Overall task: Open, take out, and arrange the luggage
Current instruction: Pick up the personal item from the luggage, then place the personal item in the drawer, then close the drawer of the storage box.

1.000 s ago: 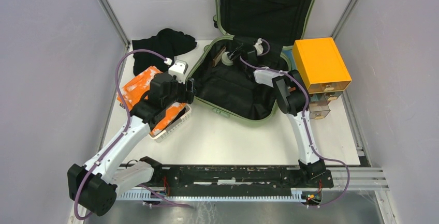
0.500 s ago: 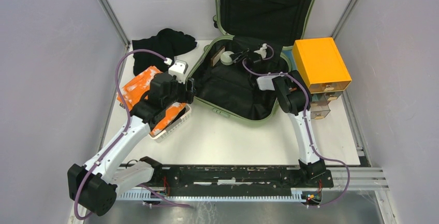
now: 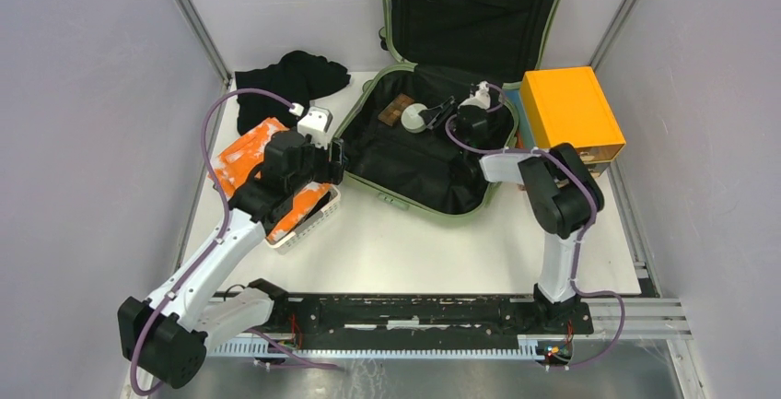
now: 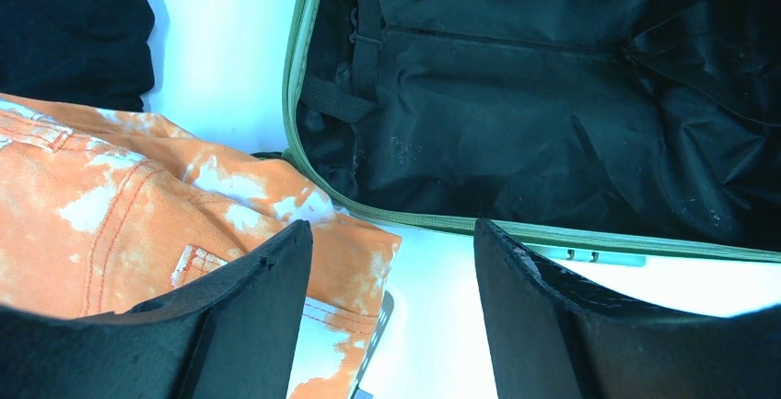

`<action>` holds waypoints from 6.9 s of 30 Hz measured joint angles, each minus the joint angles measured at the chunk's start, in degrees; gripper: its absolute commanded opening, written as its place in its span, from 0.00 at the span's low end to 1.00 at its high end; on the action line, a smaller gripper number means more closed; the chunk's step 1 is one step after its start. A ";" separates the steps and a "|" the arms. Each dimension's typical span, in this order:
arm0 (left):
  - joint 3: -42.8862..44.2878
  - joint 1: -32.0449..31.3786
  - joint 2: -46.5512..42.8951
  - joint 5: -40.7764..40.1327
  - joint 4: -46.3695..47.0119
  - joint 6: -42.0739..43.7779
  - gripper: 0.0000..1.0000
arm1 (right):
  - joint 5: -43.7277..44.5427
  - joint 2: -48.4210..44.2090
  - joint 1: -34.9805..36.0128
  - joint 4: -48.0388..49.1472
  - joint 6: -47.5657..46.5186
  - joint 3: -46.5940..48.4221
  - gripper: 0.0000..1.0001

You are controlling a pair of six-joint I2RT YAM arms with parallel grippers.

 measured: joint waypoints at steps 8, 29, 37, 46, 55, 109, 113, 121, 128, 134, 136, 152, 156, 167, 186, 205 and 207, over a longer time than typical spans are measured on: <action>0.00 0.00 -1.75 1.05 0.04 0.00 0.72 | -0.26 -11.41 0.04 -0.52 -5.22 -11.06 0.00; 0.00 0.00 -3.76 6.75 0.85 -0.07 0.72 | 0.44 -68.46 1.31 -31.61 -24.46 -24.06 0.00; 0.00 0.00 -3.76 8.72 0.94 -0.09 0.72 | 10.14 -81.83 1.31 -55.36 -27.69 -20.92 0.00; 0.00 -0.02 -3.76 10.64 0.96 -0.13 0.72 | 25.27 -87.30 1.31 -74.75 -27.91 -13.33 0.00; 0.00 -0.74 -3.76 11.17 1.09 -0.17 0.72 | 36.13 -89.50 1.31 -87.08 -23.39 -12.55 0.00; 0.00 -4.92 -4.28 8.31 1.29 -0.15 0.71 | 33.44 -79.23 -16.50 -62.90 -16.33 -31.61 0.26; 0.00 -4.92 -4.28 8.17 1.29 -0.15 0.72 | 30.82 -78.34 -18.12 -61.61 -15.47 -32.57 0.38; 0.00 -4.92 -4.28 8.07 1.29 -0.15 0.72 | 25.99 -77.68 -20.04 -59.19 -15.21 -32.61 0.62; 0.00 -4.92 -4.28 8.07 1.29 -0.15 0.72 | 25.20 -79.65 -20.52 -60.76 -17.97 -31.74 0.67; 0.00 -4.92 -4.28 8.07 1.29 -0.15 0.72 | 29.11 -83.01 -20.55 -65.72 -21.35 -27.74 0.51; 0.00 -4.92 -4.28 8.07 1.29 -0.15 0.72 | 30.45 -84.19 -20.55 -66.53 -22.27 -26.99 0.42; 0.00 -5.14 -4.55 8.04 1.29 -0.15 0.72 | 31.52 -86.14 -20.57 -70.95 -25.33 -27.12 0.12; 0.02 -5.44 -4.72 8.04 1.29 -0.15 0.72 | 30.16 -86.16 -20.59 -72.22 -25.16 -27.15 0.09; 0.00 -5.97 -5.27 8.04 1.29 -0.15 0.72 | 23.65 -96.96 -20.59 -82.07 -19.30 -31.12 0.06; 0.00 -6.58 -5.53 7.76 1.29 -0.13 0.72 | 27.43 -85.07 -20.87 -76.54 -10.19 -37.94 0.04; 0.02 -7.06 -6.16 6.51 1.27 -0.13 0.72 | 25.77 -73.96 -21.73 -58.71 -17.44 -38.05 0.08; 0.00 -7.06 -6.16 6.51 1.27 -0.13 0.72 | 24.85 -73.22 -21.73 -57.16 -17.77 -38.27 0.08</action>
